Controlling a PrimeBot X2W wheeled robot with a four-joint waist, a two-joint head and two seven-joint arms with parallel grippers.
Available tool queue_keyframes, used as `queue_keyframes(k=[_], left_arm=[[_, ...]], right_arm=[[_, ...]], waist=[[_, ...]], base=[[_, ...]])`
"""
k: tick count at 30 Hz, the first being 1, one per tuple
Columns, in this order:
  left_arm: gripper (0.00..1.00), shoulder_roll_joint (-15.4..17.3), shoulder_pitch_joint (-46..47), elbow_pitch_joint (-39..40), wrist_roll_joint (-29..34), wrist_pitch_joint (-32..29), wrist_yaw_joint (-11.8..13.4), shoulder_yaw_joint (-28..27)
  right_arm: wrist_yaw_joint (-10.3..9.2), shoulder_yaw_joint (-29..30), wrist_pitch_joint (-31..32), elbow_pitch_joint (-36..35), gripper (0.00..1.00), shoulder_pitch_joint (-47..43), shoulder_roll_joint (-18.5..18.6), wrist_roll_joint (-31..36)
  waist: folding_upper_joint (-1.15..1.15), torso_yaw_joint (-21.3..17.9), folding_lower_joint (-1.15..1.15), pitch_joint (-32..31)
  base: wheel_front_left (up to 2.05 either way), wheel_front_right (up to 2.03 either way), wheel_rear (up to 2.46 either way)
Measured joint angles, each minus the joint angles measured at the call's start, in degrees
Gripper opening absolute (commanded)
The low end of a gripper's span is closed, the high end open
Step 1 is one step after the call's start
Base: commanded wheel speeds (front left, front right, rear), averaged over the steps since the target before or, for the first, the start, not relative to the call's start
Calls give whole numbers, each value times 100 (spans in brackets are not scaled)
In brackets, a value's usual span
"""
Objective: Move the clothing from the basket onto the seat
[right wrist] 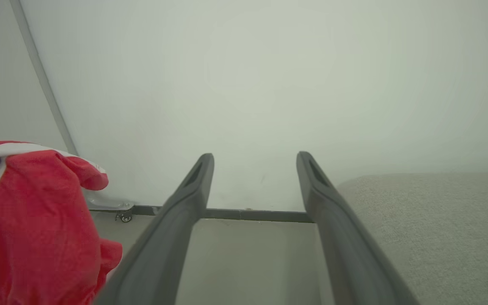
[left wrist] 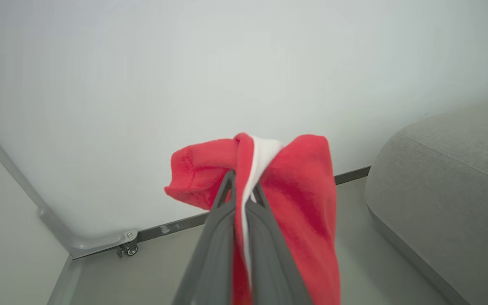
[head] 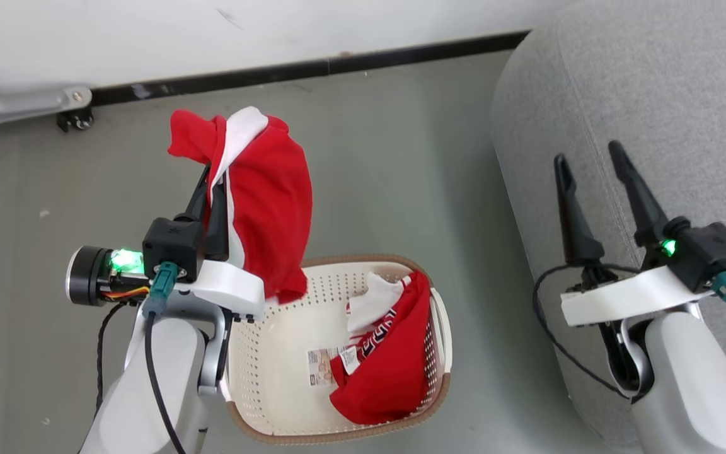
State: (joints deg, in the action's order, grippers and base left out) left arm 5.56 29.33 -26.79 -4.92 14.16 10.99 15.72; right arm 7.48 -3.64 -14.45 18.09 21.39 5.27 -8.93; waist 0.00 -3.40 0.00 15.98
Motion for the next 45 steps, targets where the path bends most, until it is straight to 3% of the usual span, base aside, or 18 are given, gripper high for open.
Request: queue_keyframes(k=[17, 34, 45], left_arm=[[0, -3, -715, 982, -281, 5, -253, -171], [0, 124, -799, 1617, -355, 8, -909, 118], [0, 185, -809, 1851, -568, 48, -1566, 331]], right_arm=[[1, -906, 19, 232, 100, -381, 302, -189], [1, -2515, 522, -33, 100, -381, 862, -964], [1, -3256, 1007, -506, 100, -342, 1510, -1763]], waist=[[0, 268, -1, -948], [0, 431, 0, -1584], [0, 428, 0, -1817]], base=[[0, 0, 0], [0, 0, 0], [0, 0, 0]])
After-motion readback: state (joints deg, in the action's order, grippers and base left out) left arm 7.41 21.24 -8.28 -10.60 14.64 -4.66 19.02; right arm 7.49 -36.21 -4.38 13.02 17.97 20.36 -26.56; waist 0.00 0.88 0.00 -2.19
